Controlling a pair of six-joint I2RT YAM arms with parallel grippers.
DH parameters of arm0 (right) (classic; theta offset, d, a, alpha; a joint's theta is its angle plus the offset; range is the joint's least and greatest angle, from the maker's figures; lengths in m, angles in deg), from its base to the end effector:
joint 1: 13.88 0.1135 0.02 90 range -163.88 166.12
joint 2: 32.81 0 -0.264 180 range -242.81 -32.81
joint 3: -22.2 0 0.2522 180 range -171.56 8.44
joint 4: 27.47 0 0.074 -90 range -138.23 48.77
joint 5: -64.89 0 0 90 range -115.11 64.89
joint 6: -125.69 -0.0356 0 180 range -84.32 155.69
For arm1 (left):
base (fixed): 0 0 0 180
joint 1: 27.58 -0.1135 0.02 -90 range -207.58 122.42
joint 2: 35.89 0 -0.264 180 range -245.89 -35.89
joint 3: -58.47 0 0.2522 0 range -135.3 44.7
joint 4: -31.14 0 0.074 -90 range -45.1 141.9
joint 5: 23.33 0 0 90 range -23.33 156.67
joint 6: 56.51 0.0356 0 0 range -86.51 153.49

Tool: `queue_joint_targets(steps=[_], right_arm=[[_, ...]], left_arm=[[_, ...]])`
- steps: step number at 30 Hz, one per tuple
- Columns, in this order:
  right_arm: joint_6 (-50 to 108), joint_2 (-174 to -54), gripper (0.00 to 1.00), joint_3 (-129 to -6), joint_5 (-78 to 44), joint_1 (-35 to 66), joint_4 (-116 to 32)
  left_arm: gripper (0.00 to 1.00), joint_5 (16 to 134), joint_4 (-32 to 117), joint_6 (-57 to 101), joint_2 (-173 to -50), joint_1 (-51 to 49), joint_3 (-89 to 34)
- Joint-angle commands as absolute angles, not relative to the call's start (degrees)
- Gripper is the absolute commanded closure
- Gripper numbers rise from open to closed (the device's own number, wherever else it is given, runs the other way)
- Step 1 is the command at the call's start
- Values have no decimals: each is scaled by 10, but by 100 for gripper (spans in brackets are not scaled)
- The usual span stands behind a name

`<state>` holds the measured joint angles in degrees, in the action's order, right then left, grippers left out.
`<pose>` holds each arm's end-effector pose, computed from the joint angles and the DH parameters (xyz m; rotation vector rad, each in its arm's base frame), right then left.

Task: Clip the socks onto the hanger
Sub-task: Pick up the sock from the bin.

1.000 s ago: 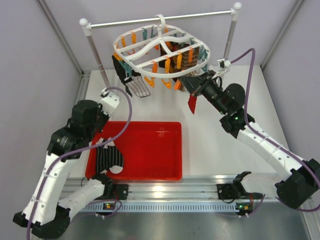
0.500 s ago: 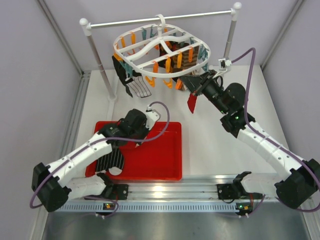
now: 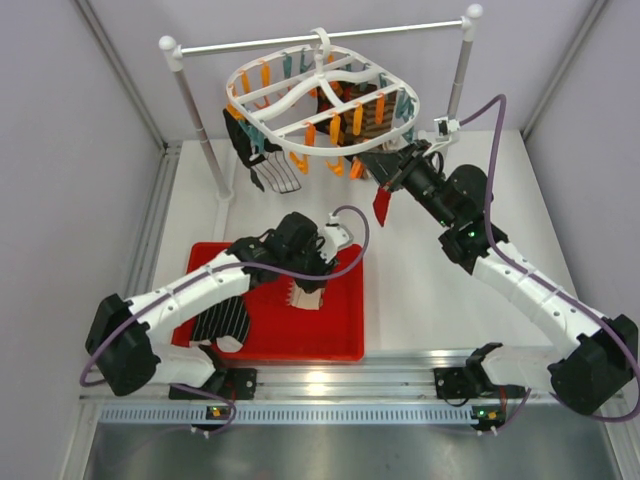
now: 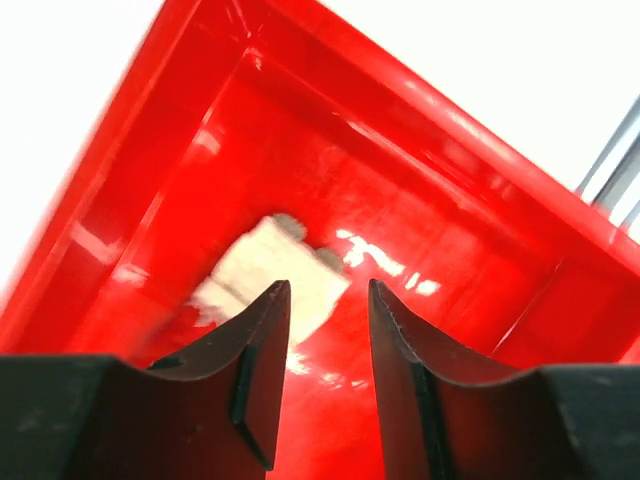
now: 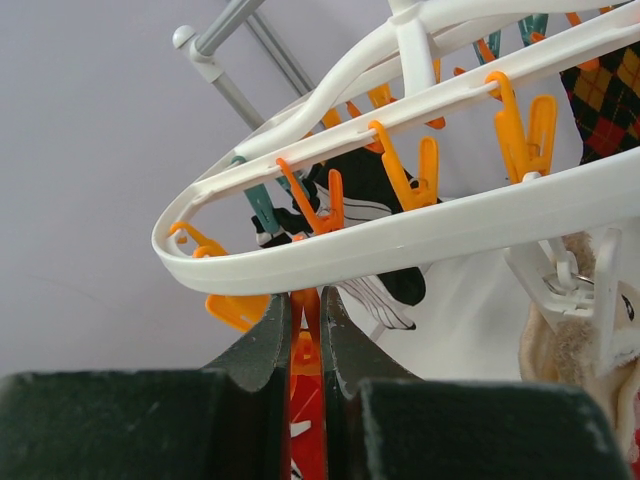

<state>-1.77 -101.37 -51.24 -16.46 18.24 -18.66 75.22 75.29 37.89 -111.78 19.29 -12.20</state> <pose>0.2350 0.1539 0.4065 -0.0703 1.4228 1.1179 0.1861 -0.2064 0.2637 1.1374 2.2112 -0.5065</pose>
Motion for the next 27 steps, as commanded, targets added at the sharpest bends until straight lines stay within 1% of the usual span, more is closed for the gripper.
queue_joint_targets(steps=[1,2,5,9,13,20,27], right_arm=[[-8,-1013,100,-534,-160,177,-183],[-9,-1014,100,-533,-159,176,-181],[-12,-1015,100,-529,-158,177,-178],[-12,-1013,100,-528,-159,177,-176],[-11,-1015,100,-529,-158,175,-178],[-10,-1011,100,-520,-160,175,-171],[-11,-1008,100,-514,-159,173,-171]], left_arm=[[57,844,828,545,-1080,166,-154],[57,856,858,568,-1078,162,-152],[56,872,874,637,-1078,153,-124],[53,867,821,723,-1087,153,-81],[52,873,769,810,-1107,153,-57],[52,890,741,862,-1185,141,-67],[53,896,722,900,-1245,107,-68]])
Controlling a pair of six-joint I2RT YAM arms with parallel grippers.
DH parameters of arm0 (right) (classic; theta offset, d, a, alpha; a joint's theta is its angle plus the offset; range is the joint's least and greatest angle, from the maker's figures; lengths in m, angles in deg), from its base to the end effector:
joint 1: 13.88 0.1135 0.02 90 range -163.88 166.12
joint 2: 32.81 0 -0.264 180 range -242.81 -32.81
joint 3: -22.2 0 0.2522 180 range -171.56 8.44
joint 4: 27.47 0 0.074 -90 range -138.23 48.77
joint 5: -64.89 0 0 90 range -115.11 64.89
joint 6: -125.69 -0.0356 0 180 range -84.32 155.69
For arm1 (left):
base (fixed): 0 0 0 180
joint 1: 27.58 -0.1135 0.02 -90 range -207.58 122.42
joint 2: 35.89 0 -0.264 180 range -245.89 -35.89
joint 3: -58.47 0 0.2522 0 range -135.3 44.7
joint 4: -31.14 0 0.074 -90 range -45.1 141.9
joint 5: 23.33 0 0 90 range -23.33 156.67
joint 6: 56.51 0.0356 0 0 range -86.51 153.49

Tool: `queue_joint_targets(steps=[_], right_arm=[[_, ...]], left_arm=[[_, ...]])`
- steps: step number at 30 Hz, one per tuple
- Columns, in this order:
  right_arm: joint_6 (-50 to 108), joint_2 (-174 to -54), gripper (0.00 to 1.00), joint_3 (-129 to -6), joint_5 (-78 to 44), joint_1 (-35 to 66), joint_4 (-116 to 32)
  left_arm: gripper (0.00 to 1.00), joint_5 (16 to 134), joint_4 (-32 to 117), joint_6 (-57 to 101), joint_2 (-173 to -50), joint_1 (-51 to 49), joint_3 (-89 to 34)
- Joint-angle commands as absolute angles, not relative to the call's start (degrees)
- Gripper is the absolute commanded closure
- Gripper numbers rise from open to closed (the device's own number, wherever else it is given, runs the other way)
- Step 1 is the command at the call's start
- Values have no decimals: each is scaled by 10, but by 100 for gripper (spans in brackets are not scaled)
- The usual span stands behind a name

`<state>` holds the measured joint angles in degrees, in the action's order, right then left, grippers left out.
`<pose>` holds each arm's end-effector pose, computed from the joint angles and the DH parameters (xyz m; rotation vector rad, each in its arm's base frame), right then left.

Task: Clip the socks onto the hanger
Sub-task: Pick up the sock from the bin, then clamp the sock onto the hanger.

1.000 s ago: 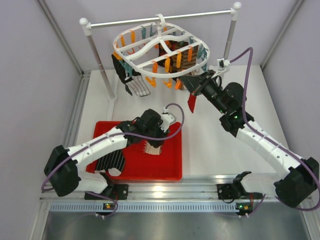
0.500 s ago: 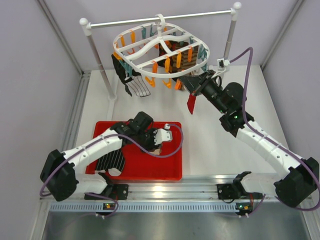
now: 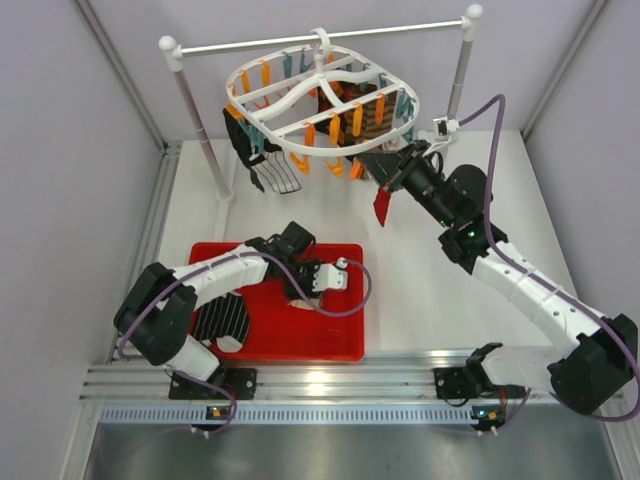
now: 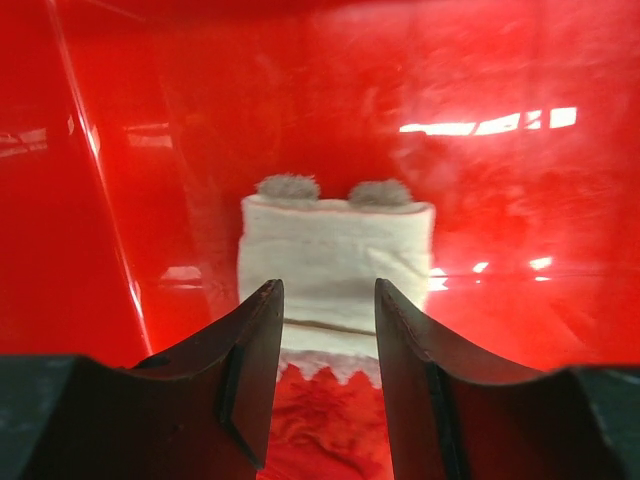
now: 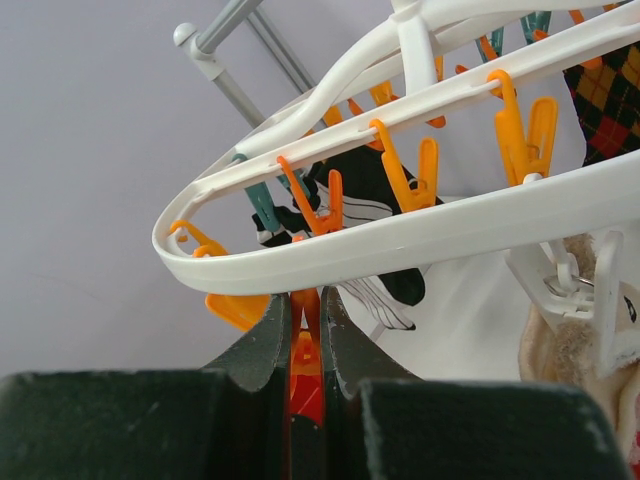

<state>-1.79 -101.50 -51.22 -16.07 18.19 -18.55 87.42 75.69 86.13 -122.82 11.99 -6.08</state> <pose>0.2356 0.1542 0.4060 -0.0756 1.4242 1.1216 0.2087 -0.1888 0.1824 1.9946 1.7806 -0.4239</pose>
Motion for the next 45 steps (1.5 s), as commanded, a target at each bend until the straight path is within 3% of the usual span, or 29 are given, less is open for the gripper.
queue_joint_targets(steps=[1,9,12,13,17,24,29,35,45], right_arm=[[-11,-1008,100,-513,-159,172,-171],[-11,-1010,100,-514,-159,171,-169],[-11,-1011,100,-517,-159,171,-171],[-11,-1011,100,-518,-159,171,-171],[-7,-1012,100,-518,-160,170,-171],[-7,-1011,100,-519,-160,169,-173],[-13,-1014,100,-523,-159,169,-174],[-28,-1017,100,-522,-158,169,-172],[-52,-1016,100,-524,-150,168,-177]], left_arm=[[54,894,723,910,-1251,105,-68],[66,910,718,907,-1280,107,-52],[95,909,716,890,-1278,112,-48],[100,908,716,873,-1275,113,-49],[100,930,726,826,-1235,115,-53],[100,943,688,681,-1044,115,-41],[100,854,609,576,-945,116,-40],[100,734,496,464,-927,115,-68],[100,747,372,389,-972,127,-107]])
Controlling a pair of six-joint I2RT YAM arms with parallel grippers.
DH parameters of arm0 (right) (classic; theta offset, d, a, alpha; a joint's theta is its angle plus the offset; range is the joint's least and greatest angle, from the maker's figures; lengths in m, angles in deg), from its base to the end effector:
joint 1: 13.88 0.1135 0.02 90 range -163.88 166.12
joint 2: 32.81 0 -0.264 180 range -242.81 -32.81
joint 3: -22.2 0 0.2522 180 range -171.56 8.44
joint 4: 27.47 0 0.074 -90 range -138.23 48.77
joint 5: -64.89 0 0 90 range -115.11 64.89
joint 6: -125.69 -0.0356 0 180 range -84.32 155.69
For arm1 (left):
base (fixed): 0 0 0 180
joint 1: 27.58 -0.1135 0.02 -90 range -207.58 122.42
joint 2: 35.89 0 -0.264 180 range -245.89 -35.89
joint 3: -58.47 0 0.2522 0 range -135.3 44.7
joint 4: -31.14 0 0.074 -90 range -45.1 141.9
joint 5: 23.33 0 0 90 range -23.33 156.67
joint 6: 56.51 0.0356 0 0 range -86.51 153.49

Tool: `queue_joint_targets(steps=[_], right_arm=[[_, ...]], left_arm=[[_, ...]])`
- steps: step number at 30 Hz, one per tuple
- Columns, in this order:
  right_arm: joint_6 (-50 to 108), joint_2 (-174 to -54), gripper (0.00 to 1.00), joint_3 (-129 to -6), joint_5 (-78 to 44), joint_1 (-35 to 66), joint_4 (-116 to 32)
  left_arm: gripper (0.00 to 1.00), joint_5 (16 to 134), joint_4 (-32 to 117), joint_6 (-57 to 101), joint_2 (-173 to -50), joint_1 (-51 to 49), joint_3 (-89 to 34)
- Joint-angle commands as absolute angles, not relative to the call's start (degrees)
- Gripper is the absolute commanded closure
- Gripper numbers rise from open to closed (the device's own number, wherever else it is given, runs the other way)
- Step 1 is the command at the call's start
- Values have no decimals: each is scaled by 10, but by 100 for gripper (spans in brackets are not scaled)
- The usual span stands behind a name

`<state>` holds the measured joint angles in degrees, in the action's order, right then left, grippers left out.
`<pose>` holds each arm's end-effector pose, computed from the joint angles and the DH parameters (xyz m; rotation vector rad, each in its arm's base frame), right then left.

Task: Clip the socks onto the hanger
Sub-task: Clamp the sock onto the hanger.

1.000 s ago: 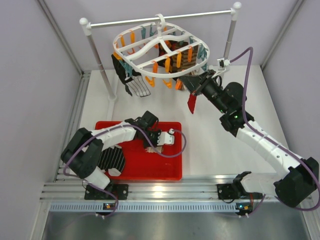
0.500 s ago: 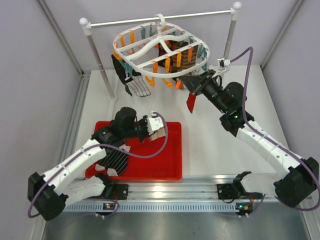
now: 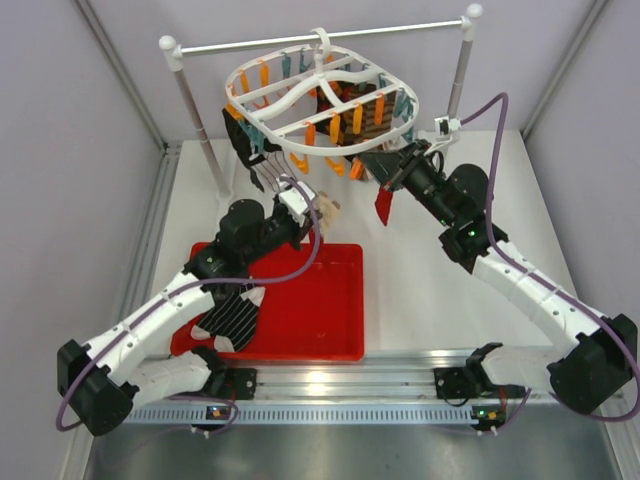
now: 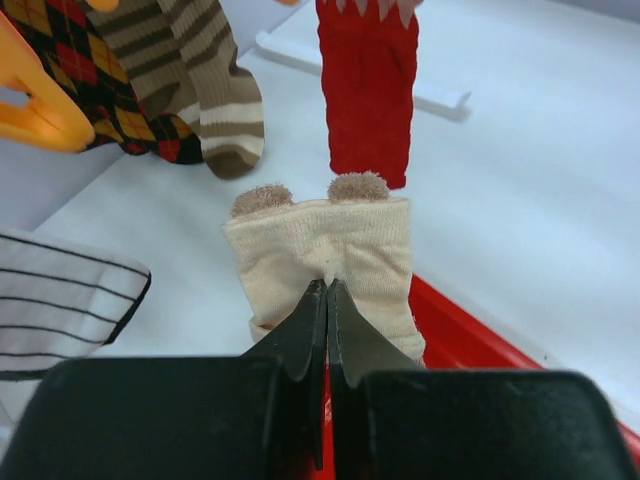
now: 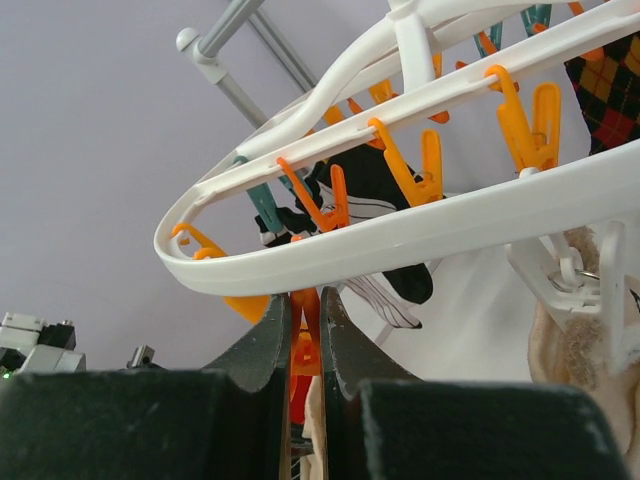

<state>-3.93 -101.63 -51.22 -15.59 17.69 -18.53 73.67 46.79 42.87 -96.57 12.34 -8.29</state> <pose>0.2373 0.1527 0.4054 -0.0503 1.4328 1.1499 0.1884 -0.1633 0.3522 0.8168 1.5618 -0.4958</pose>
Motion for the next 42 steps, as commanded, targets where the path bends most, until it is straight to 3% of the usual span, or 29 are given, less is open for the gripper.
queue_joint_targets(steps=[1,13,39,41,42], right_arm=[[-53,-1016,100,-523,-150,169,-178],[-54,-1015,100,-526,-142,168,-179],[-34,-1015,100,-522,-139,169,-185],[-31,-1015,97,-521,-139,169,-187],[-29,-1015,88,-521,-139,169,-187]], left_arm=[[100,753,360,382,-976,128,-108],[100,776,268,376,-1032,150,-143],[100,769,231,391,-1069,165,-180],[100,769,231,391,-1069,165,-181],[100,768,231,389,-1068,165,-181]])
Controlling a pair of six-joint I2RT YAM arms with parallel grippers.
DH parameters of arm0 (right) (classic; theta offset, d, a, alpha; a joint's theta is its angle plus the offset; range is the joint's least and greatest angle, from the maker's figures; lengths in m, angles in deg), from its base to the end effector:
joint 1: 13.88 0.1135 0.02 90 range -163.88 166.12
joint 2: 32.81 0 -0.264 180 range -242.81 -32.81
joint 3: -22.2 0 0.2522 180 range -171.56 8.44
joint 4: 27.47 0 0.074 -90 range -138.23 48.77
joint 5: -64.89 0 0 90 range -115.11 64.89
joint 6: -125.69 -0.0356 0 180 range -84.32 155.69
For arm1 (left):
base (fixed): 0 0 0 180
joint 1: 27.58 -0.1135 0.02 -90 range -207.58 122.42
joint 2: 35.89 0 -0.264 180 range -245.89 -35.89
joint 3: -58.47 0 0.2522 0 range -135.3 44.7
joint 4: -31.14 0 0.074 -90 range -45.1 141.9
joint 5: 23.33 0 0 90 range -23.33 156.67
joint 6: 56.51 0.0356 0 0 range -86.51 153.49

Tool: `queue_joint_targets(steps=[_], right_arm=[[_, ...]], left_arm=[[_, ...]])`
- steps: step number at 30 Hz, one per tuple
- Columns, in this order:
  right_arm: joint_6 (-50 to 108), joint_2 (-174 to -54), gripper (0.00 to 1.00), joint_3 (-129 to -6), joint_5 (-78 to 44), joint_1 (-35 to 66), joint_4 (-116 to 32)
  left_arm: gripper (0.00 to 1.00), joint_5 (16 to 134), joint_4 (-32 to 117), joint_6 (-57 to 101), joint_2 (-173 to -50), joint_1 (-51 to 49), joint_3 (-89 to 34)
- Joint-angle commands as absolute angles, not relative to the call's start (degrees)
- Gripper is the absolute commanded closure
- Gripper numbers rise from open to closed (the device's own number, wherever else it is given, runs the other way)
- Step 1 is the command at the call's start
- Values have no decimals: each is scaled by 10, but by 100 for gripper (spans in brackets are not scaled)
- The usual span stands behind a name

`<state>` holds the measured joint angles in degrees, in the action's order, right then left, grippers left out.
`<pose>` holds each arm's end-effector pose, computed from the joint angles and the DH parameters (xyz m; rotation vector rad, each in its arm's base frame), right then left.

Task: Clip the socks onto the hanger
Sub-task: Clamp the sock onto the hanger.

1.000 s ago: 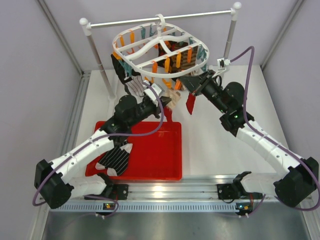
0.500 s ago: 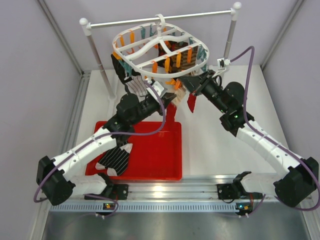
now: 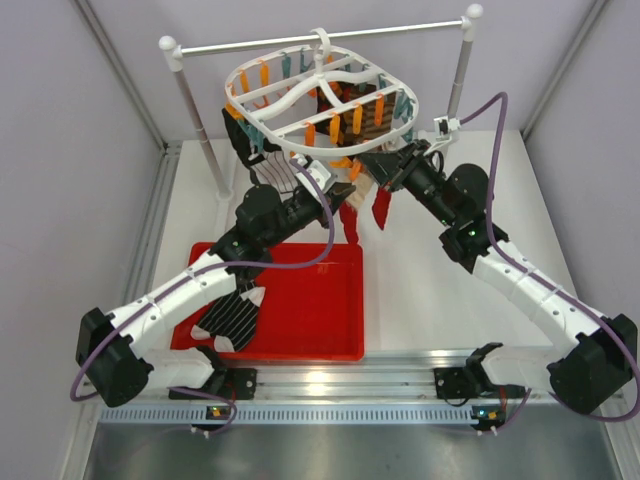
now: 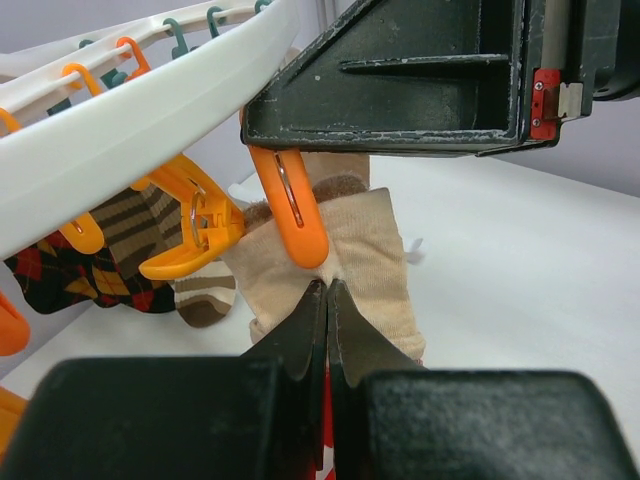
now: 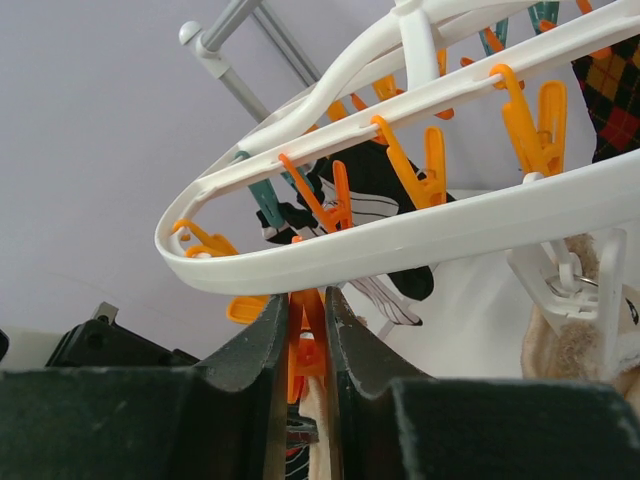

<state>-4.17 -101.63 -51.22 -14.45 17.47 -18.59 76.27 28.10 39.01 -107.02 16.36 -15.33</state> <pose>0.2374 0.1523 0.4053 -0.0625 1.4366 1.1626 0.2084 -0.2090 0.3859 0.7547 1.3056 -0.6650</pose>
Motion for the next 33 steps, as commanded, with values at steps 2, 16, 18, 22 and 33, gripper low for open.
queue_joint_targets(steps=[2,16,18,22,33], right_arm=[[-26,-1015,81,-521,-136,169,-186],[-20,-1009,54,-523,-133,167,-196],[-17,-1008,54,-523,-135,165,-199],[-8,-1002,54,-521,-139,162,-207],[38,-970,49,-507,-147,159,-245]], left_arm=[[100,766,231,388,-1068,165,-182],[78,762,259,376,-1068,166,-190],[66,758,281,372,-1054,166,-180],[62,741,327,360,-1015,166,-140],[53,696,492,379,-894,154,-113]])
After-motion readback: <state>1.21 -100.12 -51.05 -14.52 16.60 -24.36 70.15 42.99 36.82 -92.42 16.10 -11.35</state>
